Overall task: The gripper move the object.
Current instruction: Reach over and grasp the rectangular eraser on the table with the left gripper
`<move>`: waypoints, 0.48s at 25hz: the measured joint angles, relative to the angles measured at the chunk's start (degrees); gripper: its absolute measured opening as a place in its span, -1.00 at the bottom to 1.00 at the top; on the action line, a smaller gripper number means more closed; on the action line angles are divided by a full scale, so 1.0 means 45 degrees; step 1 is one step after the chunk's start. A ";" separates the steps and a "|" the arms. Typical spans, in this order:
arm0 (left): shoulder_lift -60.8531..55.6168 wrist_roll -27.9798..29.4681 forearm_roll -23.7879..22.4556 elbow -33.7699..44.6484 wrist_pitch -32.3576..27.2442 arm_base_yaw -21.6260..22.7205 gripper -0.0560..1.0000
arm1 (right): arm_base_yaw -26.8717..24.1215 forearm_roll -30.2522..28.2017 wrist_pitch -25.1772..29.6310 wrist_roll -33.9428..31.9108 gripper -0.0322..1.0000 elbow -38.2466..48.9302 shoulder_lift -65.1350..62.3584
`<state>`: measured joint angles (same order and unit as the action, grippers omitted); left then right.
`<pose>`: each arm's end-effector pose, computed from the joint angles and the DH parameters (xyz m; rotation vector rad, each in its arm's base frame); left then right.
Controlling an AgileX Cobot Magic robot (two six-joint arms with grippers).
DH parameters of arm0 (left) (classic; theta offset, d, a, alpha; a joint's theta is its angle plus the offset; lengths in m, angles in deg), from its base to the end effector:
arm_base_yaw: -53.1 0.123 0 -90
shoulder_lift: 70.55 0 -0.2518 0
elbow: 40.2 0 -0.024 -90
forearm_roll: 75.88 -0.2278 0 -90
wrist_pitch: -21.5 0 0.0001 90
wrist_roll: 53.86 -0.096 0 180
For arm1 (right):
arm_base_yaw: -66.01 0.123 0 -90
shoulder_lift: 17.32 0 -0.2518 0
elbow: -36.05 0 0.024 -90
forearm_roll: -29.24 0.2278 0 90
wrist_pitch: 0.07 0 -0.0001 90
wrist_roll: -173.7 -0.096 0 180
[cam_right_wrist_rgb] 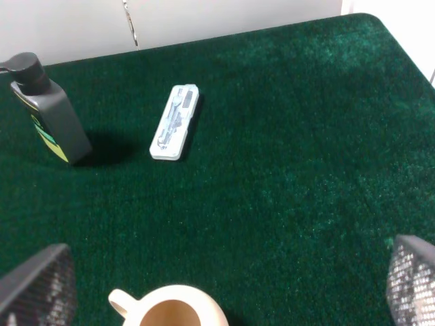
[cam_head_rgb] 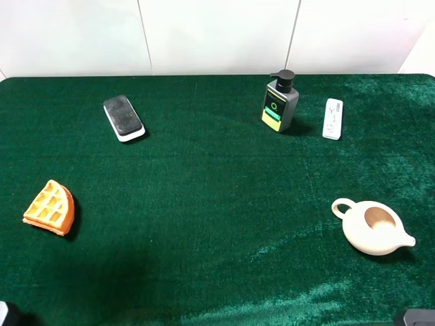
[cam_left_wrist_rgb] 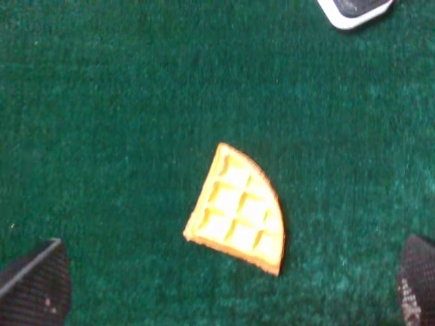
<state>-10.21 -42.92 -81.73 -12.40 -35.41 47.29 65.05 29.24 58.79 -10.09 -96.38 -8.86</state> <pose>0.1572 -0.0078 0.2949 -0.0766 2.5229 0.0131 0.0135 -0.0002 0.2667 0.0831 2.0036 0.0316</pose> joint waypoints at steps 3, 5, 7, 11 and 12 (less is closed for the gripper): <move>0.1299 0.0153 0.0076 -0.0481 0.0605 0.0000 0.94 | 0.0000 0.0000 0.0000 0.0000 0.41 0.0000 0.0000; 0.2046 0.0226 0.0226 -0.0803 0.1002 0.0000 0.94 | 0.0000 0.0000 0.0000 0.0000 0.41 0.0000 0.0000; 0.2852 0.0339 0.0323 -0.1093 0.1434 0.0000 0.94 | 0.0000 0.0000 0.0000 0.0000 0.41 0.0000 0.0000; 0.4339 0.0514 0.0599 -0.1624 0.2117 0.0000 0.94 | 0.0000 0.0000 0.0000 0.0000 0.41 0.0000 0.0000; 0.4650 0.0536 0.0658 -0.1715 0.2241 0.0000 0.94 | 0.0000 0.0000 0.0000 0.0000 0.41 0.0000 0.0000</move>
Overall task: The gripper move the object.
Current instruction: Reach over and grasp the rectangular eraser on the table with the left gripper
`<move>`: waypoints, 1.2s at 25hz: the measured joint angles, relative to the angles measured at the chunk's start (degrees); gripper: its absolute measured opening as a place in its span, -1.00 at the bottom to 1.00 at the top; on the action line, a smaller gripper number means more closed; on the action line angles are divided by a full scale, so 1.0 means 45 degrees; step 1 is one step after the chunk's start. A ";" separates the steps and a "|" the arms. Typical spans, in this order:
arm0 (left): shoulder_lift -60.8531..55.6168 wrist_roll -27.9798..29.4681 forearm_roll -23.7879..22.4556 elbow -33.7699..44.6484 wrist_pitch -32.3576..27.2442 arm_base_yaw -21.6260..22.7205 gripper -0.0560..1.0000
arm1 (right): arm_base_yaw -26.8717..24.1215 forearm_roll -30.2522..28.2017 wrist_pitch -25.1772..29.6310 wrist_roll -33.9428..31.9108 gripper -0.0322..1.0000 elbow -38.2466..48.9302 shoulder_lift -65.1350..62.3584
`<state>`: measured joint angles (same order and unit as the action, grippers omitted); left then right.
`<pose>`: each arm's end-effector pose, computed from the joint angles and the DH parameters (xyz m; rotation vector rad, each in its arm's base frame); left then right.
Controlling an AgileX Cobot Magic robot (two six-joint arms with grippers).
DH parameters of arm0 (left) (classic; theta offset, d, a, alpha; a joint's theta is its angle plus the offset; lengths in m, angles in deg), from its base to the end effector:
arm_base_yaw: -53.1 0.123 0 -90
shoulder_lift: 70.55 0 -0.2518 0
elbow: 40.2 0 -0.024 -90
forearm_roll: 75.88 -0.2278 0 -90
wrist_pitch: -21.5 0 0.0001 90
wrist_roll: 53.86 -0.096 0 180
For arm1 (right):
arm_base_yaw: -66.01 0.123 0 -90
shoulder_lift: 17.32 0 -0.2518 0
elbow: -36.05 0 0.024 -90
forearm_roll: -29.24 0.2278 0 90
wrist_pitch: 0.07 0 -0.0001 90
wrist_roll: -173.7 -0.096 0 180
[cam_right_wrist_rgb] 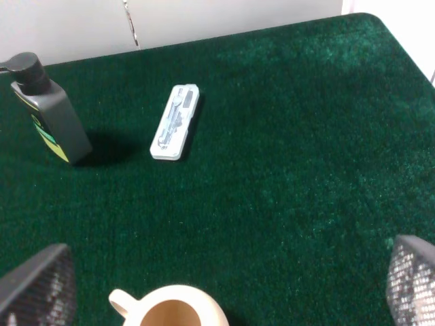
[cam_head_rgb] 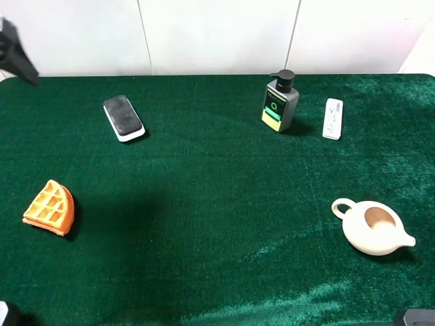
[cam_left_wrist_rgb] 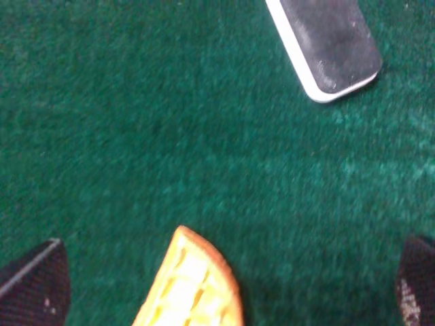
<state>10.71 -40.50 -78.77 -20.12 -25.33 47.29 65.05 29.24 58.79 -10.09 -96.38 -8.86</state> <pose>0.2395 -0.0208 0.2691 -0.1392 2.5819 -0.0633 0.0135 -0.0002 0.2667 0.0831 2.0036 0.0316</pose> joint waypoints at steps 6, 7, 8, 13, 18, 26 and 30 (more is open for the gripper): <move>0.2064 0.0380 0.0498 -0.0669 0.0835 0.0000 0.98 | 0.0000 0.0000 0.0000 0.0000 0.41 0.0000 0.0000; 0.2338 0.0416 0.0563 -0.0819 0.0991 -0.0012 0.98 | 0.0000 0.0000 0.0000 0.0000 0.41 0.0000 0.0000; 0.2666 0.0481 0.0642 -0.0945 0.1131 -0.0040 0.98 | 0.0000 0.0000 0.0000 0.0000 0.41 0.0000 0.0000; 0.4228 0.1211 0.0642 -0.1697 0.1809 -0.0412 0.98 | 0.0000 0.0000 0.0000 0.0000 0.41 0.0000 0.0000; 0.5688 0.2567 0.0254 -0.2563 0.1886 -0.0924 0.98 | 0.0000 0.0000 0.0000 0.0000 0.41 0.0000 0.0000; 0.7669 0.4808 -0.0766 -0.4193 0.1805 -0.1501 0.98 | 0.0000 0.0000 0.0000 0.0000 0.41 0.0000 0.0000; 0.8529 0.5305 -0.0824 -0.4889 0.1580 -0.1540 0.98 | 0.0000 0.0000 0.0000 0.0000 0.41 0.0000 0.0000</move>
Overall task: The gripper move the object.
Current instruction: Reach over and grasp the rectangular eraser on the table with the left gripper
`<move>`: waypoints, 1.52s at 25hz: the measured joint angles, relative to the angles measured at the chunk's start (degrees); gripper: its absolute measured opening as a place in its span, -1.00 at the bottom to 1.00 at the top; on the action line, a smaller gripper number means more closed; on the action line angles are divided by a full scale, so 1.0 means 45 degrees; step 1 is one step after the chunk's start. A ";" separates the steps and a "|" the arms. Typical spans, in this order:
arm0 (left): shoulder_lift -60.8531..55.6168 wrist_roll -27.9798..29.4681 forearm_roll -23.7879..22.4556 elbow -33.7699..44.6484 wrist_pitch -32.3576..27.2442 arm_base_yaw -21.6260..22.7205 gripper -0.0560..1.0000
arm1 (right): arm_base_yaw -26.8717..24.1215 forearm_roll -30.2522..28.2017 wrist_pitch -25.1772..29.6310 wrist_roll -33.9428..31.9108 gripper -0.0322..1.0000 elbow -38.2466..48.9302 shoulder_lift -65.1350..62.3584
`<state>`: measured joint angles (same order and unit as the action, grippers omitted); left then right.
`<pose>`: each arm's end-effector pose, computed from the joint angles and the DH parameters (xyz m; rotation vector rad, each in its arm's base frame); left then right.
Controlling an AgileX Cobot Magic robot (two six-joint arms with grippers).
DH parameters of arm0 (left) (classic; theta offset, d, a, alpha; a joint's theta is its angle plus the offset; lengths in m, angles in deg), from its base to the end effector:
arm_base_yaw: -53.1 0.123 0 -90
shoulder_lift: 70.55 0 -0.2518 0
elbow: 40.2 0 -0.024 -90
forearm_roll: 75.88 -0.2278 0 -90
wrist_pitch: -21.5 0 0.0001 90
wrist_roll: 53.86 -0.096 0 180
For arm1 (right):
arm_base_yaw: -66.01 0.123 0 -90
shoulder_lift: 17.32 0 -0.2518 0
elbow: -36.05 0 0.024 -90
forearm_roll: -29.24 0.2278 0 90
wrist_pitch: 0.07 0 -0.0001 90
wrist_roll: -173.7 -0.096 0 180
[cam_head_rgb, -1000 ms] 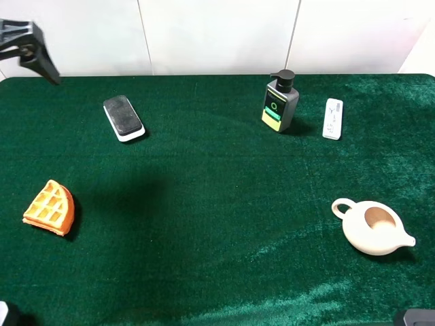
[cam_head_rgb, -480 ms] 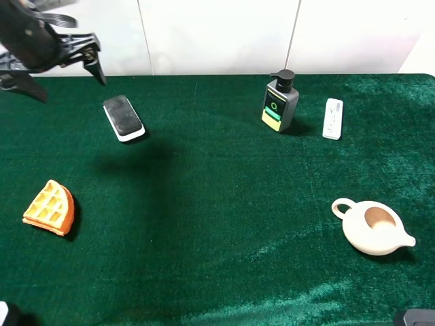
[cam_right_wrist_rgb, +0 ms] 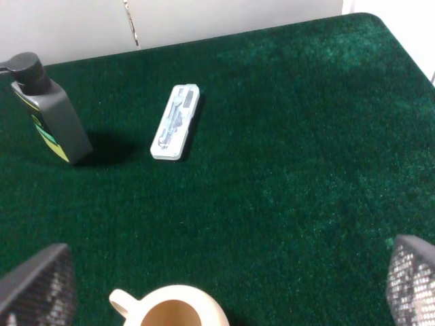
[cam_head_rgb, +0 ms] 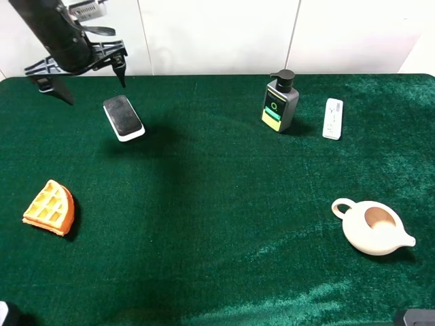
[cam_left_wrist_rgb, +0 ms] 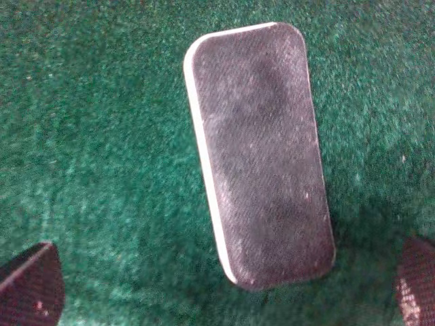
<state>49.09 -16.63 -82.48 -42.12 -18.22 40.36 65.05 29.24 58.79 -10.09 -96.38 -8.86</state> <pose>0.3666 -0.0757 0.1688 -0.4826 2.7020 -0.1175 0.0135 -0.0002 0.2667 0.0831 2.0036 0.0316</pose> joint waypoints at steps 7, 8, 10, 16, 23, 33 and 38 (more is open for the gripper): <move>0.1285 0.0772 -0.0014 -0.0318 0.0091 0.0000 0.98 | 0.0000 0.0000 0.0000 0.0000 0.41 0.0000 0.0000; 0.1453 0.0846 -0.0014 -0.0318 0.0168 0.0000 0.98 | 0.0000 0.0000 0.0000 0.0000 0.41 0.0000 0.0000; 0.1738 0.0896 -0.0014 -0.0355 0.0377 0.0000 0.98 | 0.0000 0.0000 0.0000 0.0000 0.41 0.0000 0.0000; 0.2513 0.1119 -0.0024 -0.0555 0.1022 0.0000 0.98 | 0.0000 0.0000 0.0000 0.0000 0.41 0.0000 0.0000; 0.3124 0.1509 -0.0050 -0.0666 0.1839 -0.0097 0.98 | 0.0000 0.0000 0.0000 0.0000 0.41 0.0000 0.0000; 0.3529 0.1833 -0.0099 -0.0852 0.2064 -0.0183 0.97 | 0.0000 0.0000 0.0000 0.0000 0.41 0.0000 0.0000; 0.3555 0.1845 -0.0161 -0.0852 0.2064 -0.0183 0.75 | 0.0000 0.0000 0.0000 0.0000 0.41 0.0000 0.0000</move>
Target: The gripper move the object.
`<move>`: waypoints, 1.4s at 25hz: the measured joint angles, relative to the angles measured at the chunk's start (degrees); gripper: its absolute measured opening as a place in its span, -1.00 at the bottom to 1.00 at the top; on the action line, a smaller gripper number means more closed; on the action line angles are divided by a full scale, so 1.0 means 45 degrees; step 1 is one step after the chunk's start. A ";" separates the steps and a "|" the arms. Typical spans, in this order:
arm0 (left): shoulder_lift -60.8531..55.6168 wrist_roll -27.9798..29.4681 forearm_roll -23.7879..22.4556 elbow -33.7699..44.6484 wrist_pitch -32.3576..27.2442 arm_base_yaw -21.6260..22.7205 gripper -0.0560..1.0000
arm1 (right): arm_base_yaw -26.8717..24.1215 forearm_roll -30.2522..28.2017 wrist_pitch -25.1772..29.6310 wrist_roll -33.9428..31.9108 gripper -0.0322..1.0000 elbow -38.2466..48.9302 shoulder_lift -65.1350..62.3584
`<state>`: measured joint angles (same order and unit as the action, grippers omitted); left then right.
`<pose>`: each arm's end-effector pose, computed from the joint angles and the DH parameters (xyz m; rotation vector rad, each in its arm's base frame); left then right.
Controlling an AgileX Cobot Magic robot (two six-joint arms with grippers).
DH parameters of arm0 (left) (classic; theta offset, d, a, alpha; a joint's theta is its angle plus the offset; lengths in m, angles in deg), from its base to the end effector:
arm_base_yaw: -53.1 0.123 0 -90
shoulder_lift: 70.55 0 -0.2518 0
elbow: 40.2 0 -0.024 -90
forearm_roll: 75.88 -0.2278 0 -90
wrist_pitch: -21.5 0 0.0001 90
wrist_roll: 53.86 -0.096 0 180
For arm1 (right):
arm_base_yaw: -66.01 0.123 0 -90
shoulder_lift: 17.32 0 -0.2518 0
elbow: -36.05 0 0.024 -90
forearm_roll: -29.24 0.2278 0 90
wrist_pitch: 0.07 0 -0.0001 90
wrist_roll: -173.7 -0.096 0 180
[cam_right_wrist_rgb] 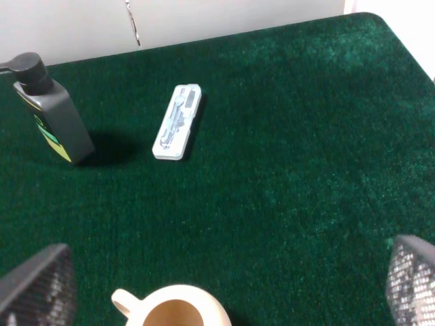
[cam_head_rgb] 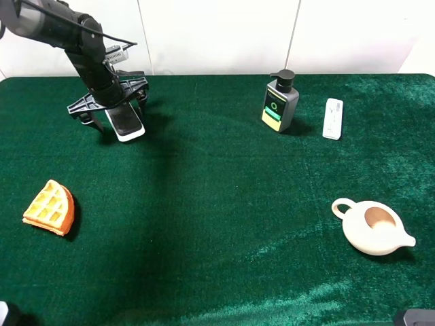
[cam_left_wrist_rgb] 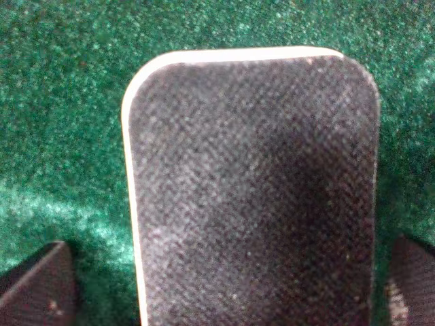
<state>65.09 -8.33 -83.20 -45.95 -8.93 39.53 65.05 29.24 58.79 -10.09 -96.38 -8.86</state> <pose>0.3929 -0.0885 0.0813 -0.6365 2.7259 -0.1371 0.0135 -0.0002 0.2667 0.0831 2.0036 0.0316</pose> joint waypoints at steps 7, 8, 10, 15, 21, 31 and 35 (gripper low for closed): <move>0.0024 0.0011 0.0000 0.0000 0.0103 0.0000 0.32 | 0.0000 0.0000 0.0000 0.0000 0.41 0.0000 0.0000; 0.0024 0.0022 0.0000 0.0000 0.0103 0.0000 0.32 | 0.0000 0.0000 0.0000 0.0000 0.41 0.0000 0.0000; 0.0024 0.0074 0.0000 0.0000 0.0103 0.0000 0.32 | 0.0000 0.0000 0.0000 0.0000 0.41 0.0000 0.0000; 0.0024 0.0182 0.0107 0.0000 0.0108 0.0000 0.32 | 0.0000 0.0000 0.0000 0.0000 0.41 0.0000 0.0000; 0.0024 0.0215 0.0147 0.0000 0.0137 0.0000 0.32 | 0.0000 0.0000 0.0000 0.0000 0.41 0.0000 0.0000; 0.0144 0.0117 0.0342 -0.1612 -0.1773 0.0000 0.32 | 0.0000 0.0000 0.0000 0.0000 0.41 0.0000 0.0000; 0.0144 -0.0264 0.0512 -0.2578 -0.3136 -0.0004 0.32 | 0.0000 0.0000 0.0000 0.0000 0.41 0.0000 0.0000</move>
<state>65.74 -9.52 -80.90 -57.55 -23.04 39.52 65.05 29.24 58.79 -10.09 -96.38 -8.86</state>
